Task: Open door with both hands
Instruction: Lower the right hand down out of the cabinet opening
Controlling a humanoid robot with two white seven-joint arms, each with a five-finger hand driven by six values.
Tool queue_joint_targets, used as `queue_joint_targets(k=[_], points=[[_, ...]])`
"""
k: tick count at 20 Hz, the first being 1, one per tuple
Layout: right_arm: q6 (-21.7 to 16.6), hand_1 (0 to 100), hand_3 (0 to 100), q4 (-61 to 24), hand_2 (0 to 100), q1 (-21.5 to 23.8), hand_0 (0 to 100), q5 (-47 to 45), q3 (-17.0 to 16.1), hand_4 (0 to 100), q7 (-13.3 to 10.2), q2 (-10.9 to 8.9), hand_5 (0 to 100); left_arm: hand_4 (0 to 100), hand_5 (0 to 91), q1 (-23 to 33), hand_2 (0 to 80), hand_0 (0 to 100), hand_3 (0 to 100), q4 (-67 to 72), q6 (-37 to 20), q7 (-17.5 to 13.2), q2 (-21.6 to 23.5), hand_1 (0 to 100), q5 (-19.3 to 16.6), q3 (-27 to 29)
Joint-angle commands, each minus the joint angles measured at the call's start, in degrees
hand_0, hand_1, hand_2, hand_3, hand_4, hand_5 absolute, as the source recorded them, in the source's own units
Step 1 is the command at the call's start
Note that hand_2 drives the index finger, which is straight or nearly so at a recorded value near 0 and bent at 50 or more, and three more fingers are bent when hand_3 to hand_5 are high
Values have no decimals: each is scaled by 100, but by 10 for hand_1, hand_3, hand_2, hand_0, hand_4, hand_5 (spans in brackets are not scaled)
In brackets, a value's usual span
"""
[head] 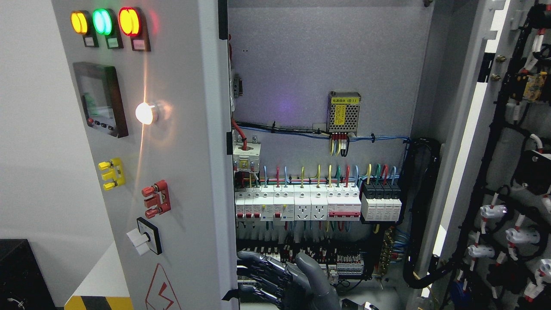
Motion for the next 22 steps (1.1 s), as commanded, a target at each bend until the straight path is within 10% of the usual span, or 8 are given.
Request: queue_joint_targets(k=[1,22], points=[[1,0,0,-157,0,-18,0,-3,444,0,92,-31,0,0,0,29,0,0,0,-140,-2,-3,4,0,2,-5],[151,0,0,-157,0,-176,0,-12,1033,0,163,127,0,0,0,47,0,0,0,-167,-2,-3,-5,0,-7,-5]])
